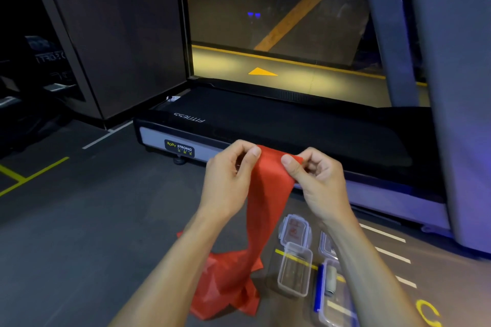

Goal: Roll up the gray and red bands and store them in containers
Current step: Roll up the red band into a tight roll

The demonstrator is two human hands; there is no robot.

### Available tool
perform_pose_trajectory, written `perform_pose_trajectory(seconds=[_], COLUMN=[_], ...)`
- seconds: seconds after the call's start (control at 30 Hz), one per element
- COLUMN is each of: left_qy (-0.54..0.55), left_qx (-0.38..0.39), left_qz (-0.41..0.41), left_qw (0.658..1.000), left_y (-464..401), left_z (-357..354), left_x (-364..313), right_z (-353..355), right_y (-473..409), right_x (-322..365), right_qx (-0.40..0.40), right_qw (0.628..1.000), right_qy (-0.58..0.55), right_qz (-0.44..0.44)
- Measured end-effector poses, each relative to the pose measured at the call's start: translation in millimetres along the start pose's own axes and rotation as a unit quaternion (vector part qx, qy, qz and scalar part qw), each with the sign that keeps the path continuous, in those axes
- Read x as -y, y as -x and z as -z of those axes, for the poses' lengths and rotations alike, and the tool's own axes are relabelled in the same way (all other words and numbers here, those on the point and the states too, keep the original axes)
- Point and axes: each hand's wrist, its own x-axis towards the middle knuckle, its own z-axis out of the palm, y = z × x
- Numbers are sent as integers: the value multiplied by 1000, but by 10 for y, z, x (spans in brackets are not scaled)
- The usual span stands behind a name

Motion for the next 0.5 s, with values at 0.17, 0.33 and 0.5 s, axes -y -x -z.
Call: perform_pose_trajectory(seconds=[0.17, 0.33, 0.5], left_qy=[-42, 31, 152], left_qx=[34, 82, 106], left_qz=[-43, -17, 29], left_qw=[998, 996, 982], left_y=[18, 20, 25], left_z=[16, -11, -55], left_x=[4, 48, 45], right_z=[11, -12, -3], right_y=[20, 13, 15], right_x=[30, 56, 96], right_qx=[65, 59, 41], right_qw=[997, 997, 998], right_qy=[16, 45, 32], right_qz=[-23, 24, 27])
